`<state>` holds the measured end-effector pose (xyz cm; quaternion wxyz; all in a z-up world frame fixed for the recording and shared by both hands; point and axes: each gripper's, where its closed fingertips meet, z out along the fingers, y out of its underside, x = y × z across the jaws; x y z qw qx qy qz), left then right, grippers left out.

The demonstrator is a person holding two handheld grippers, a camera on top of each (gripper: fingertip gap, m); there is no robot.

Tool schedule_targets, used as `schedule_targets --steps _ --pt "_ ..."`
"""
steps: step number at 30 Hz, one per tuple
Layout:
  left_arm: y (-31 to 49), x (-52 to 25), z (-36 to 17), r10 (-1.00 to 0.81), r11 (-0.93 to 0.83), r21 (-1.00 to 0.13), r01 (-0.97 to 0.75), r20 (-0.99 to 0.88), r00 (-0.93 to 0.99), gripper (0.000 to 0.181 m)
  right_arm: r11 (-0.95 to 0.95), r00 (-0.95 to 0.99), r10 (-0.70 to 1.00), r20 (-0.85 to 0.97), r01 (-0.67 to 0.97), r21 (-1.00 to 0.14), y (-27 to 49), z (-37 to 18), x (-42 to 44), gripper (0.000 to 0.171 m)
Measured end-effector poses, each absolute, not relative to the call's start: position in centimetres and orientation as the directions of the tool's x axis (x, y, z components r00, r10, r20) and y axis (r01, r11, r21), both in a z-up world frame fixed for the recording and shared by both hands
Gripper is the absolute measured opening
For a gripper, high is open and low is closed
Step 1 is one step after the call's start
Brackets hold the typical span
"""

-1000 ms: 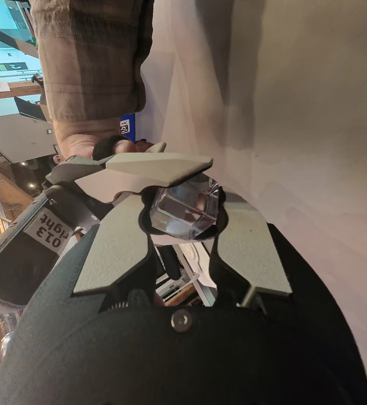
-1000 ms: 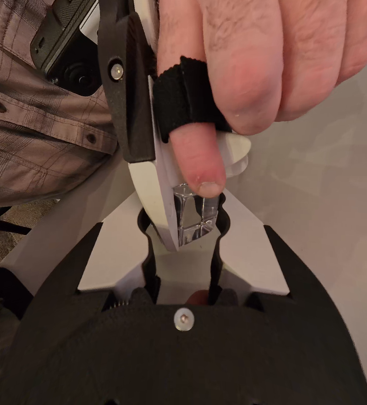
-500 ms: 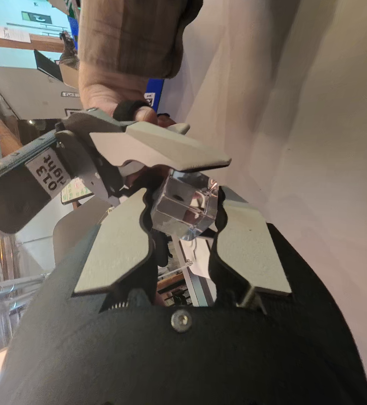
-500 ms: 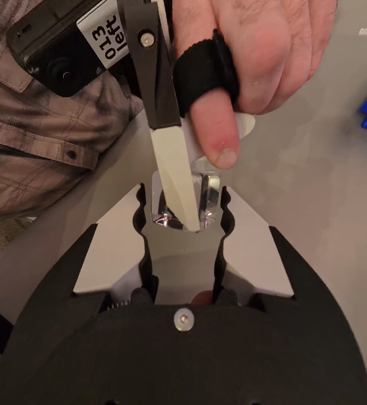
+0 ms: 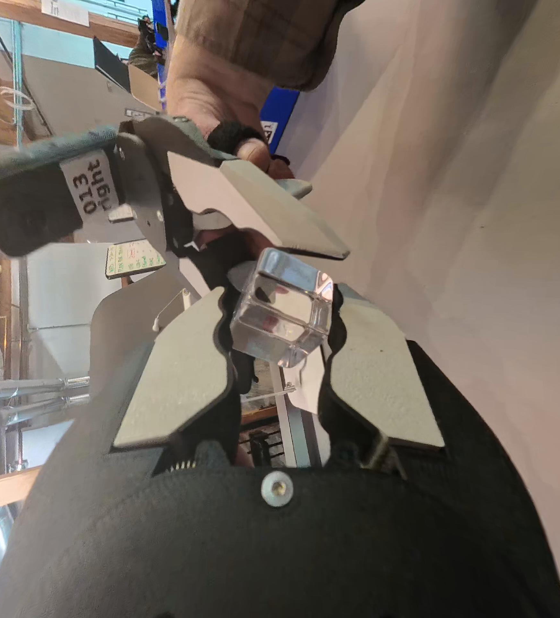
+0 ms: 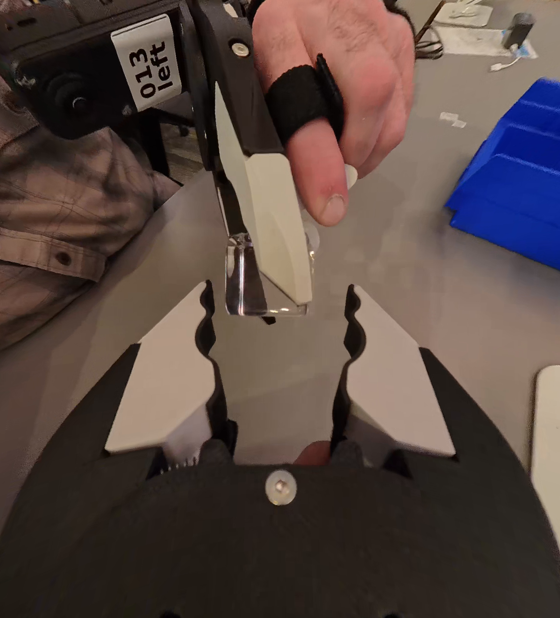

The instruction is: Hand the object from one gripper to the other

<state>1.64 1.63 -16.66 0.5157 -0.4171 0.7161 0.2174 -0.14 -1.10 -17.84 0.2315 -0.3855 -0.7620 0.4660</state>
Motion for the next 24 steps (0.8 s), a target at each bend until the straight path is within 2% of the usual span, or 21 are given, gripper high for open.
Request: schedule_targets --steps 6,10,14,18,24 --pt "2.4 0.4 -13.9 -0.43 0.49 -0.272 -0.828 -0.902 0.042 0.055 0.361 -0.486 0.852 0.193 0.281 -0.889 1.3 -15.1 0.1 0.078" --pt "2.8 -0.2 -12.1 -0.495 0.437 -0.395 -0.808 -0.856 0.151 0.055 0.51 -0.362 0.831 0.422 0.191 -0.839 2.9 -12.2 0.4 0.068" --pt "3.1 -0.7 -10.5 -0.568 0.375 -0.524 -0.765 -0.782 0.256 0.055 0.684 -0.234 0.729 0.644 0.193 -0.704 3.7 -10.1 0.4 0.069" --pt "3.2 -0.9 -8.9 -0.649 0.302 -0.642 -0.705 -0.68 0.341 0.055 0.83 -0.114 0.549 0.828 0.189 -0.525 3.4 -8.3 -0.6 0.074" --pt "2.6 -0.9 -7.2 -0.815 0.139 -0.827 -0.545 -0.409 0.412 0.055 0.934 0.002 0.319 0.948 0.167 -0.315 1.8 -6.6 -2.0 0.082"
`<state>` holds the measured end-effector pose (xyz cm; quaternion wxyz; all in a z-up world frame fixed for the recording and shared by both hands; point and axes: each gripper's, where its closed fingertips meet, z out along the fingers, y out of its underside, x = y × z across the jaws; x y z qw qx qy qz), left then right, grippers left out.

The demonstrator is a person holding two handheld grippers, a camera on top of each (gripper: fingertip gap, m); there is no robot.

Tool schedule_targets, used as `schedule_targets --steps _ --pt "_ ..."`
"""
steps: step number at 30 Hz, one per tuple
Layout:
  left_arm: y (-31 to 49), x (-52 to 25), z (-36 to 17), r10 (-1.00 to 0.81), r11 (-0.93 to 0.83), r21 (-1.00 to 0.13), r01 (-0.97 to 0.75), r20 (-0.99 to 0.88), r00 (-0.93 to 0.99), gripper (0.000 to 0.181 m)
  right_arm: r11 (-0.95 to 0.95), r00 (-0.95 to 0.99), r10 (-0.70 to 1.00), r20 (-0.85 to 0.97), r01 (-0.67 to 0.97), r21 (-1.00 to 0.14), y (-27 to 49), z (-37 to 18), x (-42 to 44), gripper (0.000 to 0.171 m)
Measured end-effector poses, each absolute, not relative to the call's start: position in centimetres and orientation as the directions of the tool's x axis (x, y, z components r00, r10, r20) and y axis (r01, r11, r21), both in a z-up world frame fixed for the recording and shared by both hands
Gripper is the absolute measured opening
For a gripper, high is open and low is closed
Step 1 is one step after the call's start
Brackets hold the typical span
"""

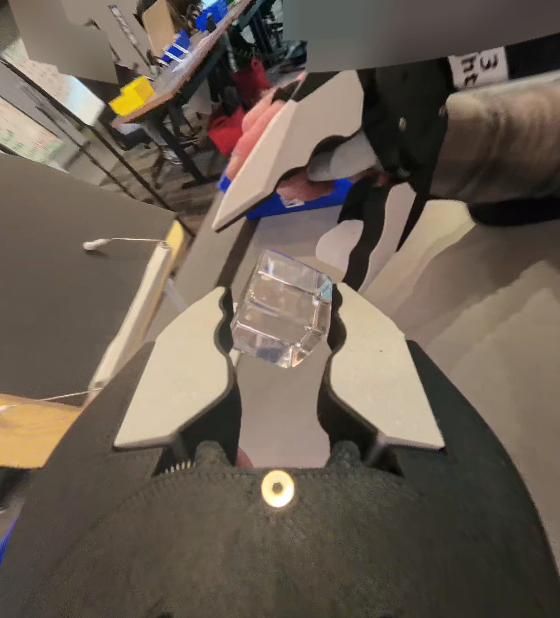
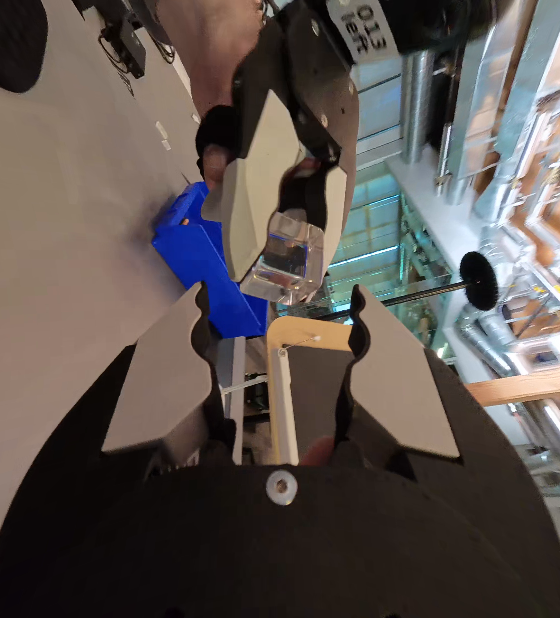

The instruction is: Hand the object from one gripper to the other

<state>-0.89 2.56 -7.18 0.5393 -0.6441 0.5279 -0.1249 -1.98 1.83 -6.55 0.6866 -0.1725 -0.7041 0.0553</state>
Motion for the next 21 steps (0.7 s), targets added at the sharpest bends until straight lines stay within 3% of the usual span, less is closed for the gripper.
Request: schedule_targets --steps 8,21 --pt "-0.1 0.8 -6.2 -0.96 0.007 -0.93 -0.369 -0.11 0.259 0.054 0.962 0.082 0.248 0.965 0.097 -0.255 -0.4 -6.1 -3.6 0.081" --pt "-0.7 2.4 -7.6 -0.988 -0.04 -0.942 -0.334 -0.013 0.155 0.054 0.947 0.063 0.292 0.954 0.118 -0.297 -0.1 -6.6 -3.9 0.068"
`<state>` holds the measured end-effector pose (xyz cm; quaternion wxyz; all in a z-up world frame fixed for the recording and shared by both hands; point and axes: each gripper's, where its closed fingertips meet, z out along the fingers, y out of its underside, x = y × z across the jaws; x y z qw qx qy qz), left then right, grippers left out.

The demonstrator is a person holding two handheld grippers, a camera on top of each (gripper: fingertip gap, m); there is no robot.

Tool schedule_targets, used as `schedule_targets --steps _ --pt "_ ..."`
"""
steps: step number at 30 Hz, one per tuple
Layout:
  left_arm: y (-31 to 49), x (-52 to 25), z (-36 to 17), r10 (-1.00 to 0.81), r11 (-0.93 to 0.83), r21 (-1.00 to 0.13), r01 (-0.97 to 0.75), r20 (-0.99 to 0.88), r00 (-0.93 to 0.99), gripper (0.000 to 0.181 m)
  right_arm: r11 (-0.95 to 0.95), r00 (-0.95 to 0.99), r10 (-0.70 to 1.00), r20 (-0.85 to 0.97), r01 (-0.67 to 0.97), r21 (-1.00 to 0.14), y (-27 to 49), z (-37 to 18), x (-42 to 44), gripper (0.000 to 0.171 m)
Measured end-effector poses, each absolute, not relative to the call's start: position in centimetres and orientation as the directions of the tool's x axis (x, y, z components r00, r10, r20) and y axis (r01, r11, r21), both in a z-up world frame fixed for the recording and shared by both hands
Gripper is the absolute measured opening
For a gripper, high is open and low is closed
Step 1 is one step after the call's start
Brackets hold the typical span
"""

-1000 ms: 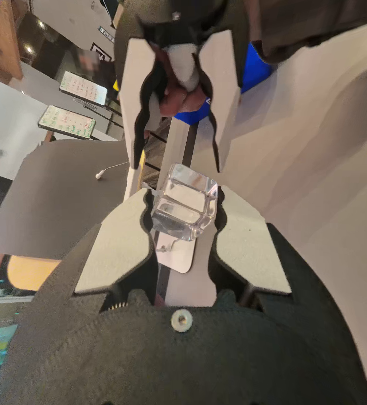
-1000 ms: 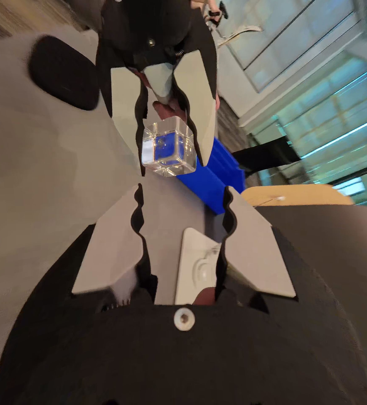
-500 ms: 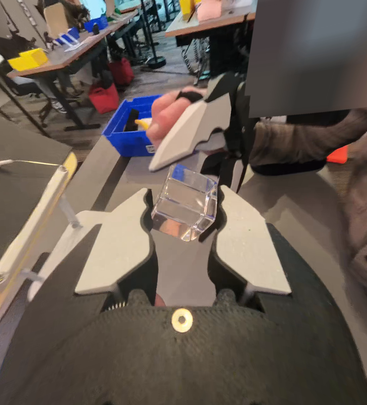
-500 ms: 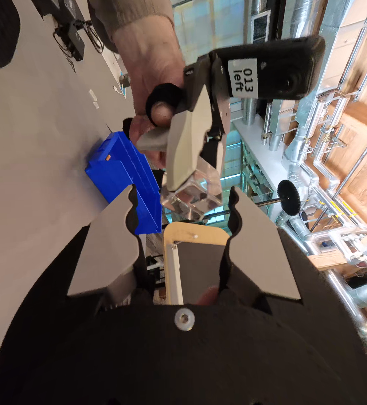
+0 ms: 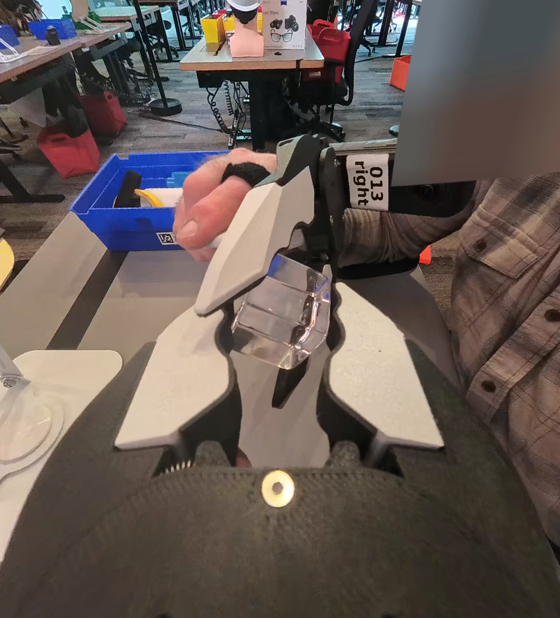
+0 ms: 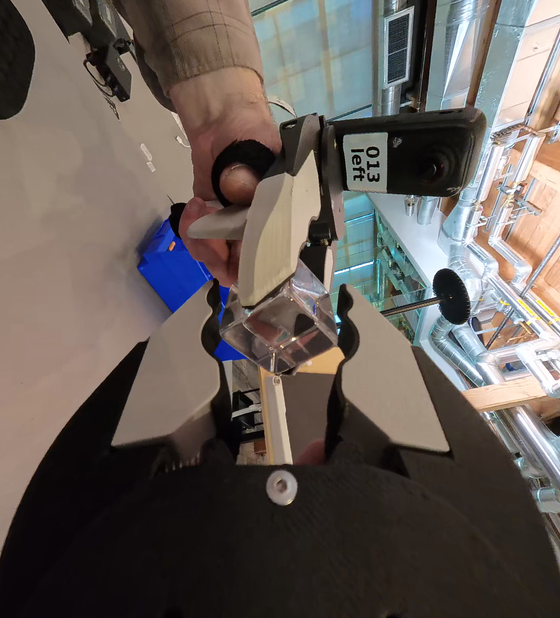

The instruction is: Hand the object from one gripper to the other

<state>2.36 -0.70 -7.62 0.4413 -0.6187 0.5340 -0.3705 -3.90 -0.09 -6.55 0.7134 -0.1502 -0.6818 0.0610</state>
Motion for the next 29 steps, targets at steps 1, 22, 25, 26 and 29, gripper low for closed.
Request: schedule_targets --steps 1,22,25,26,29 --pt "-0.7 2.3 -7.6 -0.988 -0.043 -0.943 -0.33 -0.009 0.155 0.054 0.945 0.062 0.299 0.952 0.119 -0.305 0.0 -6.6 -3.9 0.068" --pt "0.5 -0.6 -8.5 -0.507 0.503 -0.377 -0.778 -0.857 0.087 0.066 0.674 -0.233 0.739 0.632 0.255 -0.694 2.8 -12.2 -3.0 0.067" --pt "-0.1 0.2 -10.2 -0.407 0.569 -0.165 -0.806 -0.908 -0.102 0.065 0.6 -0.382 0.786 0.486 0.28 -0.749 1.3 -14.6 -2.3 0.068" --pt "-0.2 0.4 -10.8 -0.388 0.583 -0.118 -0.804 -0.91 -0.148 0.065 0.578 -0.428 0.79 0.439 0.282 -0.766 0.7 -15.2 -2.0 0.067" --pt "-0.4 1.2 -13.0 -0.332 0.622 0.022 -0.783 -0.898 -0.289 0.066 0.524 -0.545 0.779 0.31 0.295 -0.799 -1.3 -16.5 -1.1 0.067"
